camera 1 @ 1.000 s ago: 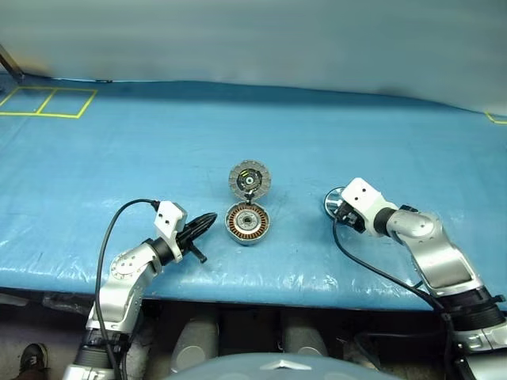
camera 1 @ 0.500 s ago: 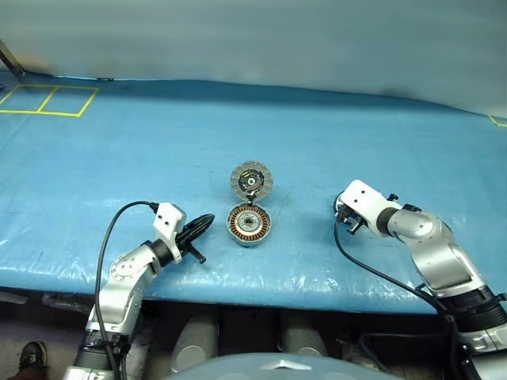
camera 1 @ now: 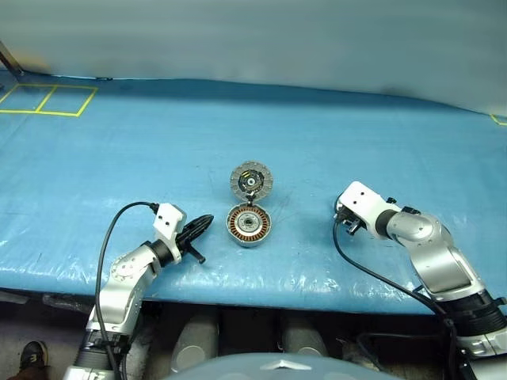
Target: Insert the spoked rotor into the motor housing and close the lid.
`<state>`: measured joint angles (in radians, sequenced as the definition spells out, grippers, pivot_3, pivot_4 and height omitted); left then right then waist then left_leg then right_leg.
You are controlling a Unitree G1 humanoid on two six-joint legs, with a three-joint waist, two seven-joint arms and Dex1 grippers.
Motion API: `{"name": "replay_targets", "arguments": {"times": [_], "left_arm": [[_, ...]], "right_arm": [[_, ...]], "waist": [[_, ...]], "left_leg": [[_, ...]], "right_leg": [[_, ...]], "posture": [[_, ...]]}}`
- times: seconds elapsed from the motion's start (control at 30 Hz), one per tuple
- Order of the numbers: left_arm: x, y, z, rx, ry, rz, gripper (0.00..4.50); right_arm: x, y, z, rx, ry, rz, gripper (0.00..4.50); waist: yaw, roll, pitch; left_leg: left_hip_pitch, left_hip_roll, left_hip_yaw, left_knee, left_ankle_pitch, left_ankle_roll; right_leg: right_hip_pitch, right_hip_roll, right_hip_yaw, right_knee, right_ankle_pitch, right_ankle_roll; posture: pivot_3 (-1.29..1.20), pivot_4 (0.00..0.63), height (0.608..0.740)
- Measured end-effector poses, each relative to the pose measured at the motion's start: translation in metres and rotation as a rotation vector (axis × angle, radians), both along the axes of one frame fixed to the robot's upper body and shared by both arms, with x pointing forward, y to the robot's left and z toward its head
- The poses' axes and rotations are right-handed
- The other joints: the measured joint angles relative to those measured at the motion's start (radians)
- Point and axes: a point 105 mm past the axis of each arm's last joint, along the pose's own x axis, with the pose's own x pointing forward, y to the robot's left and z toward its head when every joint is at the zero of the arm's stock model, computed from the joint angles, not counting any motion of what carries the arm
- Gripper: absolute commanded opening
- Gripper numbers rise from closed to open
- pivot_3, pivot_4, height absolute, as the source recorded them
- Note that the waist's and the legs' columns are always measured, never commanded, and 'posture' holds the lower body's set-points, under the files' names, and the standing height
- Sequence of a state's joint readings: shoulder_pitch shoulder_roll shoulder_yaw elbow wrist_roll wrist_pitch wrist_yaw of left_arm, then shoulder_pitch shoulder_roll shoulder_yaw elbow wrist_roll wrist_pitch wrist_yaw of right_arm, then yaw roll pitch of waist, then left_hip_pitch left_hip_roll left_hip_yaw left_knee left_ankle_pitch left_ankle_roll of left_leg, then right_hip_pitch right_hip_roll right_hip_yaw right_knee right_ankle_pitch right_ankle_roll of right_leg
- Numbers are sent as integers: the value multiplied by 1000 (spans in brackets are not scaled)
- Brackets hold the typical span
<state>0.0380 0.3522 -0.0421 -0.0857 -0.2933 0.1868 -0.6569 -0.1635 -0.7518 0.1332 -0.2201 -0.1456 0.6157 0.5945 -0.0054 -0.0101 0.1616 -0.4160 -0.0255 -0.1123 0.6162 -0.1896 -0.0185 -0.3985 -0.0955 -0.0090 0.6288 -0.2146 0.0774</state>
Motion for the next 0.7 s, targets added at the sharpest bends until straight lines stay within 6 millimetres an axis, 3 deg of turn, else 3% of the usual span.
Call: {"name": "replay_targets", "arguments": {"times": [0.37,0.5,0.7], "left_arm": [[0,-1,0,2,-3,1,0],[0,-2,0,-1,-2,-2,0],[1,-5,-1,-7,-1,-6,0]], "right_arm": [[-3,-15,13,-10,-41,-83,2313],[-4,-12,27,38,-88,-83,2313],[-7,-13,31,70,-93,-82,2313]], "waist": [[-4,1,1],[-5,2,1],[-5,2,1]], "left_leg": [[0,0,0,0,0,0],[0,0,0,0,0,0],[0,0,0,0,0,0]], "right_leg": [[0,0,0,0,0,0],[0,0,0,0,0,0],[0,0,0,0,0,0]], "posture": [[0,150,740],[0,150,740],[0,150,740]]}}
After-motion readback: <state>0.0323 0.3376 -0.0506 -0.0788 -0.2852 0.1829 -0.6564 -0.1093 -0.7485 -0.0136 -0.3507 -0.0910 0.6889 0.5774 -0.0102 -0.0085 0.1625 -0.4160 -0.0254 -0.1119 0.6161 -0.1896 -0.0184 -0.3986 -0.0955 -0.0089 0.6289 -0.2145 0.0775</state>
